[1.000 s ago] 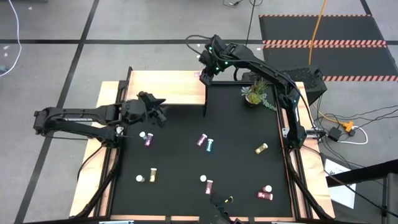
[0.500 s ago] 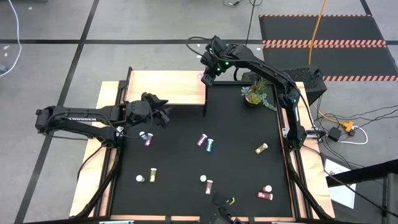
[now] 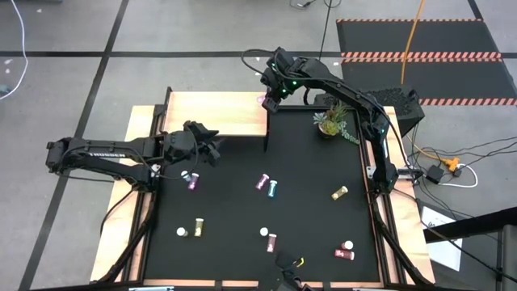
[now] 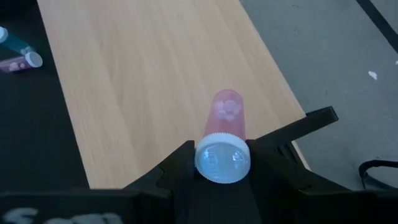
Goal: Pick and place medicine bottles onto shelf by color
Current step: Put the right pink pill bottle on the shelf, then put the right pink pill bottle on the shelf aligned with the other pink pill bottle
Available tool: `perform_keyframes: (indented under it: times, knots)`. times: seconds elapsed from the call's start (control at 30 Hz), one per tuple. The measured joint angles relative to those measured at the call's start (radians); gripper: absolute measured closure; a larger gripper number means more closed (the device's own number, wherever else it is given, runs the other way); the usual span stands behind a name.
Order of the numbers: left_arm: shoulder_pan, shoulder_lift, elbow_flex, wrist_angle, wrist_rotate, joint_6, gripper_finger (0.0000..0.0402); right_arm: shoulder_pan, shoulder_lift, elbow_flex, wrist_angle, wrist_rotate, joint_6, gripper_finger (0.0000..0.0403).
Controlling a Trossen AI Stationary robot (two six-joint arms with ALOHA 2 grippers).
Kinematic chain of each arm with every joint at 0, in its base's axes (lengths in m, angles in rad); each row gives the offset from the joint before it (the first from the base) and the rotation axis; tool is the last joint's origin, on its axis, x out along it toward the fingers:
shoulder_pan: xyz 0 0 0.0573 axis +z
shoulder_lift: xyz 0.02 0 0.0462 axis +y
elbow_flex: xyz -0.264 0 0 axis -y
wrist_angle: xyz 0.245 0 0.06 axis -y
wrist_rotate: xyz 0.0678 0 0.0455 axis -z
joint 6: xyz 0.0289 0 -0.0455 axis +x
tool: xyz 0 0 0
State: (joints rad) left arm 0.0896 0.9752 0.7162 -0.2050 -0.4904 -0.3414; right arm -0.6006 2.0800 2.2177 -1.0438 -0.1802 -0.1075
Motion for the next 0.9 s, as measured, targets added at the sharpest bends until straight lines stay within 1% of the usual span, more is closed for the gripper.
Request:
perform_keyframes:
  times: [0.2,0.53,0.9]
  knots:
    - [-0.001,0.0,0.0,-0.001,0.0,0.0,0.0201,0.0,0.0,0.0,0.005,0.0,-0.009,0.0267]
    - [-0.001,0.0,0.0,-0.001,0.0,-0.002,0.0201,0.006,0.017,0.0,0.014,0.001,-0.021,0.0247]
    - [-0.033,0.0,0.0,-0.002,-0.006,-0.01,0.0201,0.005,0.018,0.0,-0.019,0.001,-0.036,0.0245]
